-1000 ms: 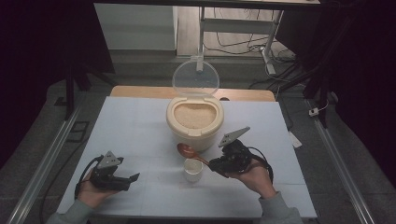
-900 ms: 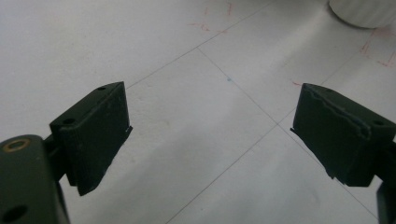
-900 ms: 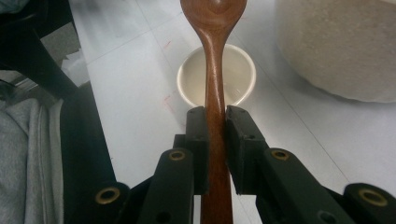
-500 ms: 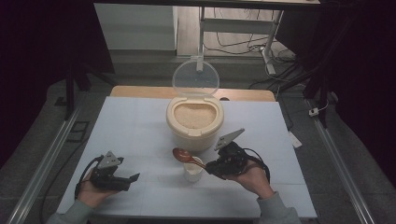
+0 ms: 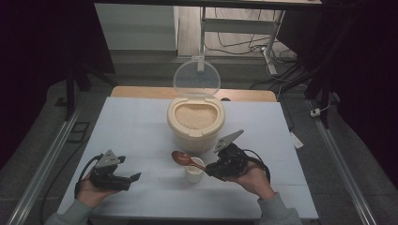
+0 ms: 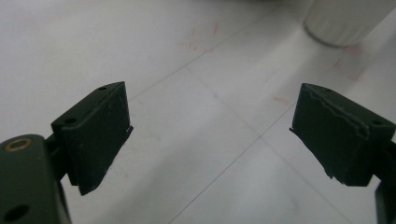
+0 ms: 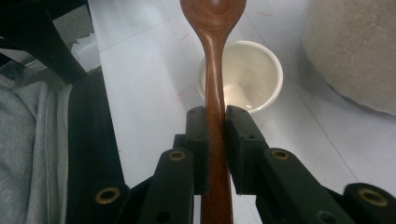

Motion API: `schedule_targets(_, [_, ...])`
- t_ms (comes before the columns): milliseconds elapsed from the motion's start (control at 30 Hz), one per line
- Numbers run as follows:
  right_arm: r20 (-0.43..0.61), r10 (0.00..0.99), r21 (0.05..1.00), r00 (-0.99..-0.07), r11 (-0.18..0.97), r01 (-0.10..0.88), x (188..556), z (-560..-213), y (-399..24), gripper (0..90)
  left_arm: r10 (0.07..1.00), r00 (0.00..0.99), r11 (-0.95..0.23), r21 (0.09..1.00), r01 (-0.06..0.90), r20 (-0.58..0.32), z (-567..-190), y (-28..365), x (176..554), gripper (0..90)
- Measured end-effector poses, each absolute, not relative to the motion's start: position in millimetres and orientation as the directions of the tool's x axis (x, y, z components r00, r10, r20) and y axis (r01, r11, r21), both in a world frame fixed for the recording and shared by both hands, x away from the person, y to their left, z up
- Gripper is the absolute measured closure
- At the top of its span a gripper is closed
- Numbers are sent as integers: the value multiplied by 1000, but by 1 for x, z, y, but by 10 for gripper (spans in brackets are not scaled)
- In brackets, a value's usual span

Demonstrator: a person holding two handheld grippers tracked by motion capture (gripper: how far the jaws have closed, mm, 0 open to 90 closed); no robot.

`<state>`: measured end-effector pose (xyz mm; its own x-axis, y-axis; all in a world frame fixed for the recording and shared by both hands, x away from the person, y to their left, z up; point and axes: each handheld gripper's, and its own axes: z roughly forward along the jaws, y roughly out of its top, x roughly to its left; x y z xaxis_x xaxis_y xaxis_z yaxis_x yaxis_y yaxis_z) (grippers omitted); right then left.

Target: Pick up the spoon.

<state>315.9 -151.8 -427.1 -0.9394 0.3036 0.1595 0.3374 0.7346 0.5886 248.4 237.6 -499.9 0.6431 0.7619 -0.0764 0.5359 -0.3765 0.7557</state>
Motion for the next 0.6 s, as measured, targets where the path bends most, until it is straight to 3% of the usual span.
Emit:
schedule_targets(267, [158, 289, 589, -944, 740, 325, 314, -427, -149, 791, 709, 704, -418, 776, 472, -46, -476, 222, 252, 120])
schedule_targets(600, [155, 263, 582, -952, 755, 303, 312, -429, -142, 791, 565, 824, -527, 786, 324, 40, -436, 175, 255, 147])
